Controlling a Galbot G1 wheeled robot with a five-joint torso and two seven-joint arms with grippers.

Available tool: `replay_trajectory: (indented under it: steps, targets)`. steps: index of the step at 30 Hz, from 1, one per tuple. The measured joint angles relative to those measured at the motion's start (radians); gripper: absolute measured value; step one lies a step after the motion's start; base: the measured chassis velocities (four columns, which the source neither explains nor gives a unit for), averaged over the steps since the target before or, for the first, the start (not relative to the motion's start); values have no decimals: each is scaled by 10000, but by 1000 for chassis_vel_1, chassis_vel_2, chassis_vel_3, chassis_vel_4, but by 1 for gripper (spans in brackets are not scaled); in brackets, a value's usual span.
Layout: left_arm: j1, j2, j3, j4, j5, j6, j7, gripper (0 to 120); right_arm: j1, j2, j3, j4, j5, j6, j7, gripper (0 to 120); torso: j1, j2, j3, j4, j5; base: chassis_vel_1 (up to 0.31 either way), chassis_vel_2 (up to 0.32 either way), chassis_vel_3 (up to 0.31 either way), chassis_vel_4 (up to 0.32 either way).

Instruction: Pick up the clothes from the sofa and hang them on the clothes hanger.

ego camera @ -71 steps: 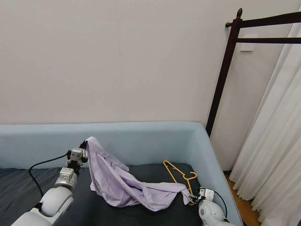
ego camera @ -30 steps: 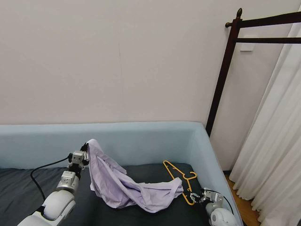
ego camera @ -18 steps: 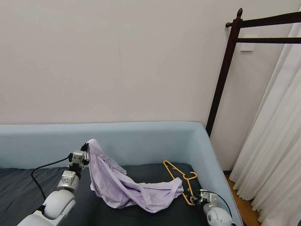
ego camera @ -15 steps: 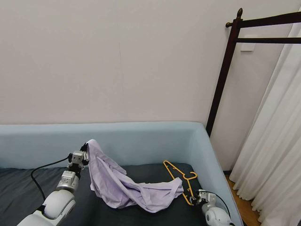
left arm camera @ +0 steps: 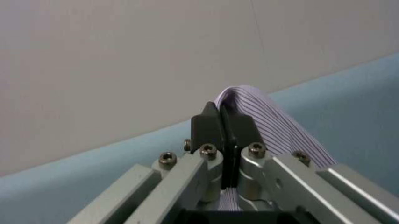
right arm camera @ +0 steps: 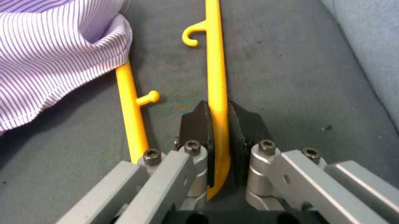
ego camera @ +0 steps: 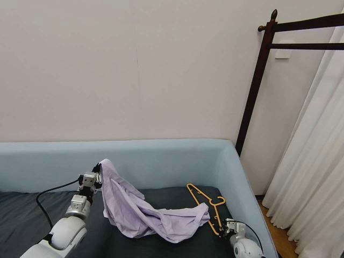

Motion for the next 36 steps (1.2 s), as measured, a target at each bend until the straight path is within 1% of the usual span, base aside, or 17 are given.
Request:
replay_trajectory:
  steps: [4, 6, 7, 8, 11, 12, 15, 16, 17, 20, 23, 24, 27, 30, 32, 34, 36]
  targets:
    - [14, 34, -18, -35, -11, -3, -5, 0, -117, -80, -51, 398, -166, 651, 458, 5, 1, 0, 3, -4, 4, 0, 0, 0, 0]
    - [43, 41, -22, -46, -15, -11, -7, 0, -190, -254, -28, 951, -635, 1306, 782, 5, 0, 0, 2, 2, 3, 0, 0, 0, 0]
    - [43, 41, -22, -46, -15, -11, -7, 0, -190, -254, -28, 951, -635, 1306, 782, 5, 0, 0, 2, 2, 3, 0, 0, 0, 0]
    - [51, 35, -21, -48, -16, -11, -7, 0, -235, -363, 13, 1193, -964, 1662, 869, 5, 0, -1, 3, 1, 3, 0, 0, 0, 0]
    - [69, -6, 10, -94, -20, -24, 2, 0, -521, -785, 271, 2273, -1948, 2625, 1131, 5, 0, 0, 3, -2, -1, 0, 0, 0, 0]
    - [69, -6, 10, -94, -20, -24, 2, 0, -521, -785, 271, 2273, -1948, 2625, 1131, 5, 0, 0, 3, -2, -1, 0, 0, 0, 0]
    - [59, -64, 89, -99, -29, -52, 36, 0, -1214, -1342, 704, 3871, -2672, 3348, 1463, 4, 0, 1, -3, -2, -4, 0, 0, 0, 0]
    - [40, -93, 114, -73, -28, -64, 39, 0, -1492, -1509, 762, 4285, -2772, 3495, 1482, 0, 0, 2, -5, -1, -10, 0, 0, 0, 0]
    - [40, -93, 114, -73, -28, -64, 39, 0, -1492, -1509, 762, 4285, -2772, 3495, 1482, 0, 0, 2, -5, -1, -10, 0, 0, 0, 0]
    - [-35, -157, 184, 10, -23, -66, 49, 0, -2401, -1893, 893, 5425, -3082, 3934, 1207, 0, 1, 0, -1, -6, 6, 0, 0, 0, 0]
    - [-85, -191, 214, 56, -15, -71, 50, 0, -2972, -2090, 1072, 6097, -3500, 4227, 754, 0, 0, 1, -2, -2, -6, 0, 0, 0, 0]
    - [-100, -207, 222, 69, -10, -70, 51, 0, -3198, -2154, 1119, 6221, -3799, 4301, 572, 0, 0, 1, -2, -3, -1, 0, 0, 0, 0]
    - [-116, -240, 229, 78, 10, -71, 51, 0, -3349, -2184, 1131, 6098, -4241, 4320, 471, 0, 0, 1, -2, -3, 1, 0, 0, 0, 0]
    - [-111, -278, 238, 80, 37, -70, 51, 0, -3324, -2135, 1083, 5560, -4499, 4229, 453, 0, 0, 1, -1, -2, -3, 0, 0, 0, 0]
    - [-73, -306, 244, 89, 88, -69, 52, 0, -2993, -1925, 941, 4540, -5084, 4037, 504, 0, 0, 1, 0, -2, 1, 0, 0, 0, 0]
    - [-59, -309, 244, 100, 103, -69, 50, 0, -2672, -1769, 868, 3724, -5731, 3729, 511, 7, 0, 1, 0, 1, 0, 0, 0, 0, 0]
    - [-59, -308, 245, 102, 104, -68, 50, 0, -2538, -1710, 809, 3419, -5876, 3593, 525, 10, 0, 1, 1, 1, 0, 0, 0, 0, 0]
